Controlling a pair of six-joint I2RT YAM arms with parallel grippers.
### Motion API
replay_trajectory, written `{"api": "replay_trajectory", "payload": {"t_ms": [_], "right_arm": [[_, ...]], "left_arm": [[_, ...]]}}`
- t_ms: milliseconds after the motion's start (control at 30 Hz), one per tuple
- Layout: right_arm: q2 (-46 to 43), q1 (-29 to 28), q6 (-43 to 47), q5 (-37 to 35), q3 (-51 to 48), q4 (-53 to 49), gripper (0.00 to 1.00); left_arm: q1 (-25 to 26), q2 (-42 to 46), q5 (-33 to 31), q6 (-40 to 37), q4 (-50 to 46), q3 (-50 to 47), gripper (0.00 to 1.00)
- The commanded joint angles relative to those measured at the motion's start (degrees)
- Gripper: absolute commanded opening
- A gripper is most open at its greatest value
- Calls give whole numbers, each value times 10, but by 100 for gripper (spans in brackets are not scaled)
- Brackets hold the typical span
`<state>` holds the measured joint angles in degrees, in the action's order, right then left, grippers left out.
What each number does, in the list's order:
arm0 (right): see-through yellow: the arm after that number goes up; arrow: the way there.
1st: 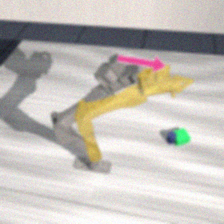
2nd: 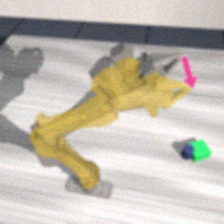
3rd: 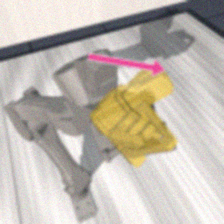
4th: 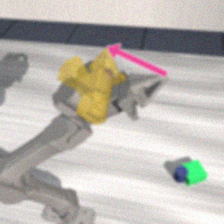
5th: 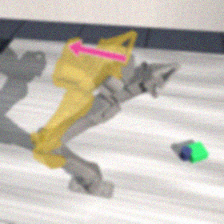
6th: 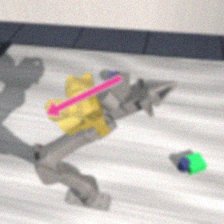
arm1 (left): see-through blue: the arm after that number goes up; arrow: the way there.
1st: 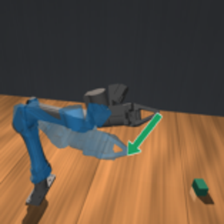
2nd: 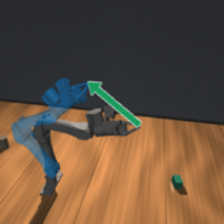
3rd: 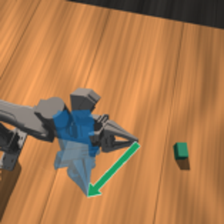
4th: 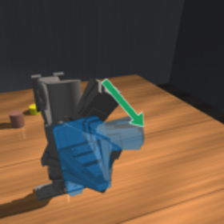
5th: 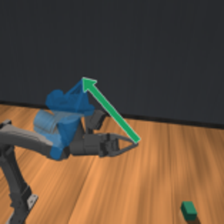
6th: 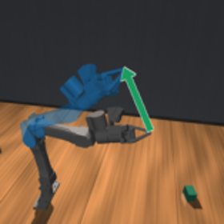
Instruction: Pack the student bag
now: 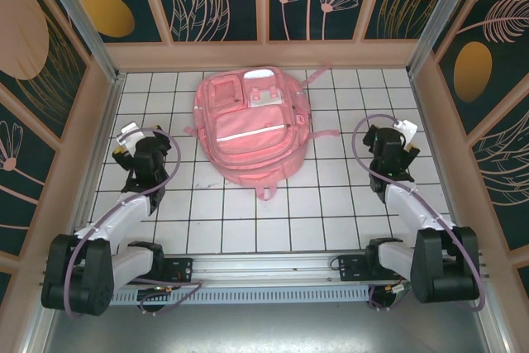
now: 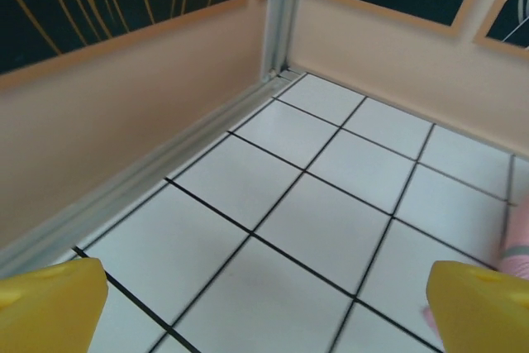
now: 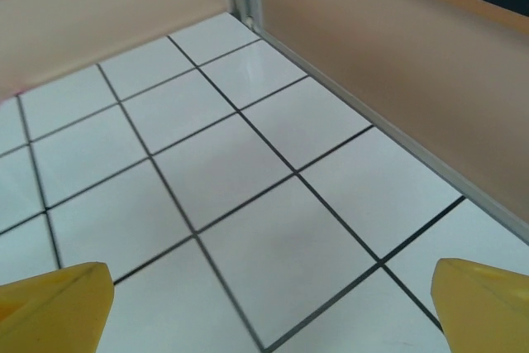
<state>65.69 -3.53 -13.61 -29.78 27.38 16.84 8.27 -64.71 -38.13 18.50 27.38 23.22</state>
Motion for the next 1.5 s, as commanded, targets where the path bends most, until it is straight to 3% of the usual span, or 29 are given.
{"api": "replay_trajectory", "payload": {"t_ms": [0, 67, 233, 333, 500, 700, 1000, 1467], "right_arm": [[39, 10, 47, 6, -16, 158, 99], [75, 11, 69, 24, -28, 213, 99], [137, 11, 100, 108, -40, 316, 99], [160, 10, 121, 140, -39, 331, 99], [166, 14, 142, 212, -107, 443, 99], [194, 25, 143, 249, -129, 505, 99], [215, 46, 119, 261, -134, 527, 99], [225, 46, 124, 270, -144, 553, 99]], "left_arm": [[-16, -26, 18, -101, 128, -19, 99], [-24, -47, 84, -119, 182, -39, 98], [-25, -78, 161, -153, 332, -100, 99], [-26, -97, 164, -160, 390, -119, 99], [-29, -139, 204, -164, 452, -129, 98], [-48, -225, 230, -150, 556, -147, 99], [-51, -225, 207, -137, 488, -112, 99], [-55, -226, 187, -128, 490, -113, 99]]}}
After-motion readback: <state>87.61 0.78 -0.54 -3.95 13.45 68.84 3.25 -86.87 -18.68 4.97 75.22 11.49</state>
